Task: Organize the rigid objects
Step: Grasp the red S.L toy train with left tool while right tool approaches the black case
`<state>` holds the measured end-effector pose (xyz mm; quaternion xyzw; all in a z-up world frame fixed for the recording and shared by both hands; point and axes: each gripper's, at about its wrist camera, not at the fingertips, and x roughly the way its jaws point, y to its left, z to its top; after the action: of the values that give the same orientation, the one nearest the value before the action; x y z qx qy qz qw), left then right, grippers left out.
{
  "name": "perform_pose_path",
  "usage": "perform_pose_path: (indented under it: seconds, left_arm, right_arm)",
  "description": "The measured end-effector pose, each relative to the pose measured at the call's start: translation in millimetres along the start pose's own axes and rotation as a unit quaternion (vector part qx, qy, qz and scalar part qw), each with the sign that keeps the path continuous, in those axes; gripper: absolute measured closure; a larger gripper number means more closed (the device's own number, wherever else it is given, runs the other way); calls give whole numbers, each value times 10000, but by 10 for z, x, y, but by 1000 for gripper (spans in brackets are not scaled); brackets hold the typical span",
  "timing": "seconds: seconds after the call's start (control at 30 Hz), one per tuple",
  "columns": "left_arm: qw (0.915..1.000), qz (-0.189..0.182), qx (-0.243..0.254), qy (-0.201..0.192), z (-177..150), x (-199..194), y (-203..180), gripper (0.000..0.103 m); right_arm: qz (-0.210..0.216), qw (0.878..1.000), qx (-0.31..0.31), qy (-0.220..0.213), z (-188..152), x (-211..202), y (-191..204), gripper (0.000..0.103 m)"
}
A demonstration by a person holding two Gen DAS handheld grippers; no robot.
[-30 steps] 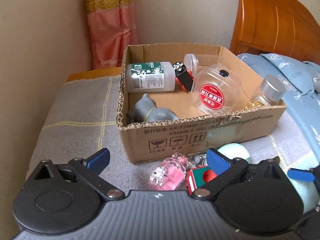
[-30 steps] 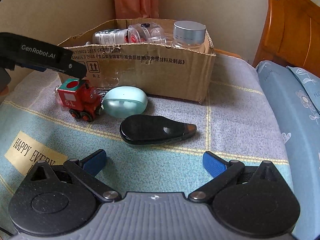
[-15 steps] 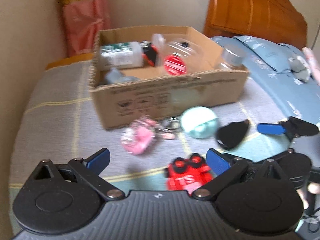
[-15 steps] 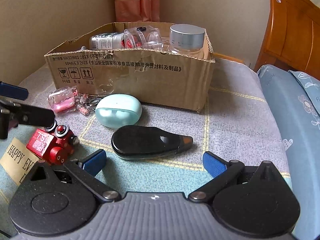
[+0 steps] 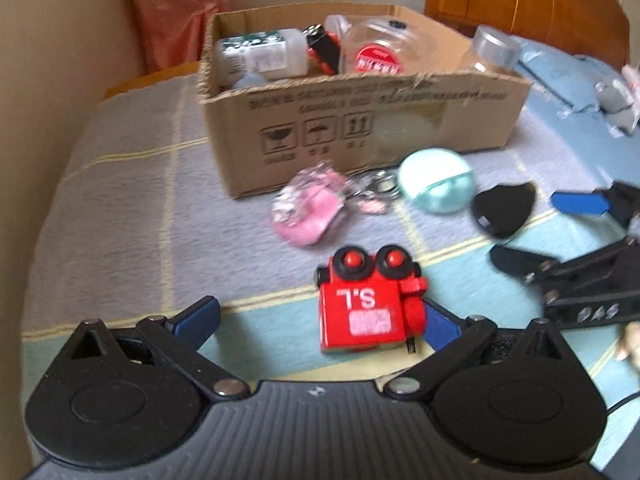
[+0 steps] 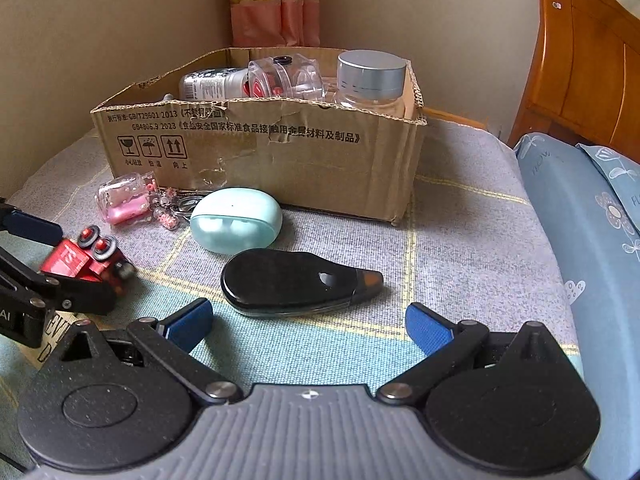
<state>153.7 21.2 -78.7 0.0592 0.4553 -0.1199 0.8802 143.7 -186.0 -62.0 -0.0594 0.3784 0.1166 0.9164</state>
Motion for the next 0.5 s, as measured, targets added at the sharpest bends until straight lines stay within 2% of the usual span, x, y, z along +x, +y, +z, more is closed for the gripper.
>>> perform_pose_path:
  seconds: [0.27,0.5]
  left_arm:
    - [9995,-112,142,-268,-42,-26,-8,1]
    - [9992,-138,154,-334,-11,3,-47,1]
  right_arm:
    - [4,10000,-11,-26,-12,-1,-3,0]
    - [3,10000,-13,-41,-10,-4,4,0]
